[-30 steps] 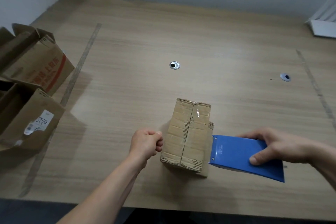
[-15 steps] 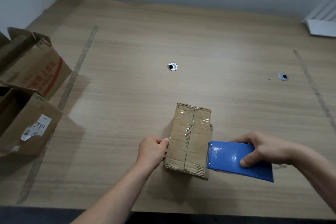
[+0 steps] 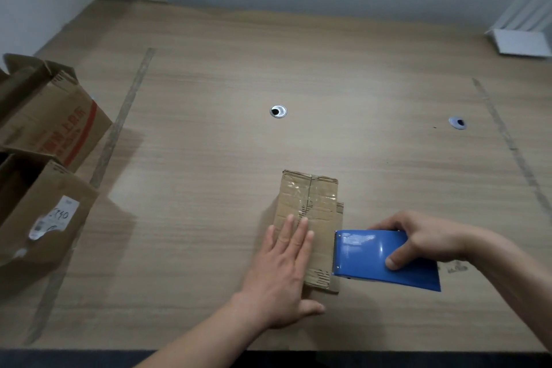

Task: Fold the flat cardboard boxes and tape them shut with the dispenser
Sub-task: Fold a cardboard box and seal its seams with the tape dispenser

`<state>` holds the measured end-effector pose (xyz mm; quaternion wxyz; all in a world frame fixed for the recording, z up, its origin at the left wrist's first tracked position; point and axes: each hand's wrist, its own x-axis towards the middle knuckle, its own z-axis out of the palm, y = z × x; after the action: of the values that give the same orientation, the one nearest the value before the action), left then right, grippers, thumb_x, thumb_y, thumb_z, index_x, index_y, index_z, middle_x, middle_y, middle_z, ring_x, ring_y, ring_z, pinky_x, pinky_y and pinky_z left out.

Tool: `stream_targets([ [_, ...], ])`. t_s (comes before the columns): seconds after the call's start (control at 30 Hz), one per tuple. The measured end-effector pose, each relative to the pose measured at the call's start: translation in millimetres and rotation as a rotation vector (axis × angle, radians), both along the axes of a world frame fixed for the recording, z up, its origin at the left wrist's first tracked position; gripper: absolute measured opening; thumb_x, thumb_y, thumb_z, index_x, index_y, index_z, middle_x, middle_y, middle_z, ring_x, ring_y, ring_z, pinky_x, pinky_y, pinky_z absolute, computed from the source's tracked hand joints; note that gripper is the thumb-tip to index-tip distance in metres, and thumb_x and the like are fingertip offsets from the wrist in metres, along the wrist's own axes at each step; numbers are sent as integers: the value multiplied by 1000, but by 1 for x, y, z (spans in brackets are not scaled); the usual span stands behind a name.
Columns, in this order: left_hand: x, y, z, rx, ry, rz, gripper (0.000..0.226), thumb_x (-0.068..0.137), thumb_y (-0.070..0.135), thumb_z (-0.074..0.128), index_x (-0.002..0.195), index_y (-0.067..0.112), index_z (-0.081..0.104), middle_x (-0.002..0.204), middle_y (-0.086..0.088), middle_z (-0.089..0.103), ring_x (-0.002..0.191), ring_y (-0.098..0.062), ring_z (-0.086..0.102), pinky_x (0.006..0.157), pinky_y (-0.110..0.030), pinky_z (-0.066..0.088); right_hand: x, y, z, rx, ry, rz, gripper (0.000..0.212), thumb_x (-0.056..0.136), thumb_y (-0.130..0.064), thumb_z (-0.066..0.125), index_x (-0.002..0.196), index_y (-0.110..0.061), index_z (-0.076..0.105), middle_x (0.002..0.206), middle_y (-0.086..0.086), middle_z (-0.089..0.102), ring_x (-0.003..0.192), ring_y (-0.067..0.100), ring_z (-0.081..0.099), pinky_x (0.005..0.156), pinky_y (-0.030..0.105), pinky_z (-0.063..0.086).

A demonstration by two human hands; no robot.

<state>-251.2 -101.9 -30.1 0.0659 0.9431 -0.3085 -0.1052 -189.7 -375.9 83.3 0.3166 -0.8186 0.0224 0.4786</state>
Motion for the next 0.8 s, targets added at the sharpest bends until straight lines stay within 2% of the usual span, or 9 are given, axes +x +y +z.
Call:
stream_targets([
  [0.07,1,-3,-8,62,7,-1,101,87,62,46,153,9,-8,162,-15,-18,144,-33,-32,118,-58,-9,1,0,-1,-6,11,-5,59,59,-34,81,118,-36,73,103,-5,78,94,17,74,93,46,58],
  [0.17,-1,-4,-8,73,118,50,87,81,54,37,155,12,21,163,-17,15,151,-39,-2,116,-60,20,0,1,0,8,9,-12,59,59,-35,82,117,-34,74,104,-3,78,96,18,74,95,48,57],
  [0.2,0,-4,-7,67,126,40,86,79,55,31,155,17,20,163,-16,14,150,-41,0,116,-60,16,-1,0,1,13,6,-13,59,59,-35,82,117,-34,74,105,-3,78,97,19,74,95,49,57],
  [0.27,2,-4,-5,41,48,4,83,81,56,25,156,26,7,164,-15,-1,148,-40,-12,115,-57,-4,-2,-4,3,23,8,-8,58,60,-34,82,118,-35,74,106,-2,78,98,19,74,96,49,57],
  [0.37,3,-5,7,66,28,9,82,96,52,39,155,31,-14,156,-10,-33,141,-36,-36,111,-51,-24,-7,-15,11,76,5,-33,55,67,-28,82,121,-31,73,105,0,78,96,20,74,87,39,59],
  [0.43,3,-6,7,52,55,16,82,97,51,42,155,32,-13,156,-10,-33,141,-35,-36,110,-51,-25,-13,-22,14,111,10,-61,54,69,-26,81,122,-26,72,105,3,77,93,19,74,79,31,56],
  [0.53,3,-6,6,72,53,18,83,92,53,45,157,30,-1,163,-14,-15,142,-38,-29,110,-52,-19,-23,-39,16,125,23,-70,54,67,-26,82,120,-26,73,107,6,77,96,23,73,81,30,55],
  [0.67,3,-8,12,95,99,1,81,99,45,41,154,32,-17,156,-9,-35,138,-34,-41,112,-50,-25,-25,-46,24,55,4,-82,53,64,-28,82,117,-26,74,103,3,78,93,20,74,80,31,56],
  [0.8,3,-9,12,109,106,30,82,99,43,42,152,35,-20,156,-8,-36,134,-32,-45,112,-49,-25,-17,-12,18,-171,-26,35,35,72,-33,83,106,-29,75,93,-4,78,88,15,73,80,34,59],
])
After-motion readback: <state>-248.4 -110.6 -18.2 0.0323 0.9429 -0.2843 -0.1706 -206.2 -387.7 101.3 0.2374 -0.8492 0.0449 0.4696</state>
